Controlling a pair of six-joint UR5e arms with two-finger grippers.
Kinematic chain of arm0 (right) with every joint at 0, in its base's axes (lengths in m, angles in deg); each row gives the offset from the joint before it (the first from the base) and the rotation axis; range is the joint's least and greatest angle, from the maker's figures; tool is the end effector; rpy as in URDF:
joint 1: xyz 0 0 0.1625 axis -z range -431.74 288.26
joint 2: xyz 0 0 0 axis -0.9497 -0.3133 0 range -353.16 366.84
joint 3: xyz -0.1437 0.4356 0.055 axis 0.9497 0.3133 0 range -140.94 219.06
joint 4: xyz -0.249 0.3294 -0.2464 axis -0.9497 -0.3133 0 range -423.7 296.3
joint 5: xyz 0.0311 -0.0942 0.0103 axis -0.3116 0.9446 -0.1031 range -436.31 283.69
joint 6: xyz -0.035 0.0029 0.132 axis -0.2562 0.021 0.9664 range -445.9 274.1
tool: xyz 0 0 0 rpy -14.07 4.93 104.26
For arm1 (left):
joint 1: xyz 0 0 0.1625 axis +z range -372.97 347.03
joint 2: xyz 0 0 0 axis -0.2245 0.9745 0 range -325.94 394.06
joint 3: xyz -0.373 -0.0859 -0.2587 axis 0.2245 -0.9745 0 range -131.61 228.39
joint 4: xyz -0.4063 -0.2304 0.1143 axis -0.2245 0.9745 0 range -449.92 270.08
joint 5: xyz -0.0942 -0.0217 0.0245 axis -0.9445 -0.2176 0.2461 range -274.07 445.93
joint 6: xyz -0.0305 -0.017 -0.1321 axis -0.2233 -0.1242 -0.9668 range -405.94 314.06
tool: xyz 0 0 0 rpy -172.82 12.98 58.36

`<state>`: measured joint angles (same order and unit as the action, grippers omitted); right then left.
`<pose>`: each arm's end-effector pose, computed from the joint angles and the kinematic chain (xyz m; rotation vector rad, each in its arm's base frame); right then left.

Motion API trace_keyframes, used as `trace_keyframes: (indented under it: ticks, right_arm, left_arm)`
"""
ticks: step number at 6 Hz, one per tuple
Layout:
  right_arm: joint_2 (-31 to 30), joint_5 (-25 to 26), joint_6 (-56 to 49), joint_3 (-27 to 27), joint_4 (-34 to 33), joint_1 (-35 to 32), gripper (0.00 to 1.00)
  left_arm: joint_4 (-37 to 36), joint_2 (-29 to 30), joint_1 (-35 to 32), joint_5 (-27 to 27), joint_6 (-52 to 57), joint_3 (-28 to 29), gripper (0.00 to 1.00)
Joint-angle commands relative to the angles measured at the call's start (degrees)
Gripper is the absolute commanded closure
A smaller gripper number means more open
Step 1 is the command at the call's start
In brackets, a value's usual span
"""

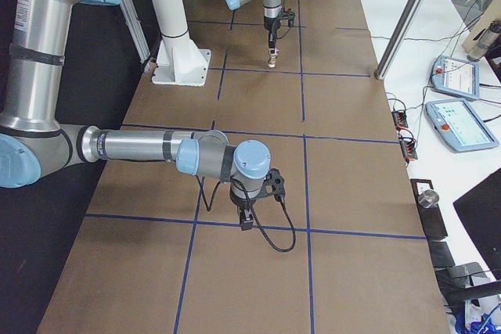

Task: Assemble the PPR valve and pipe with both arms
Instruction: 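Lift the pipe fitting with the left gripper and carry it to table center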

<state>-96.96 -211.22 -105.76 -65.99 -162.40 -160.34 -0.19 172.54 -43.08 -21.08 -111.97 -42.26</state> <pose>0.0261 -0.4388 0.7098 0.0038 -0.7956 -0.3004 0.6559 -0.4882 0.1303 0.1364 0.8799 0.0266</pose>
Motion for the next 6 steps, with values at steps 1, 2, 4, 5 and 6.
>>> trace_keyframes:
  ticks: [1, 2, 4, 5, 6]
  right_arm:
    - [0.00, 0.00, 0.00, -0.07, 0.00, 0.00, 0.00]
    - [0.00, 0.00, 0.00, 0.02, -0.09, 0.00, 0.00]
    - [0.00, 0.00, 0.00, 0.02, -0.09, 0.00, 0.00]
    - [0.00, 0.00, 0.00, 0.02, -0.09, 0.00, 0.00]
    - [0.00, 0.00, 0.08, 0.02, -0.09, 0.00, 0.00]
  left_arm:
    - [0.27, 0.20, 0.57, 0.23, 0.02, 1.35, 1.00]
    - [0.27, 0.29, 0.66, 0.23, 0.02, 1.35, 0.99]
    - [0.27, 2.13, 0.84, 0.23, 0.02, 3.45, 0.98]
    - [0.27, 2.05, 0.92, 0.32, 0.02, 3.55, 0.96]
    - [0.27, 2.05, 0.92, 0.23, 0.19, 3.63, 0.88]
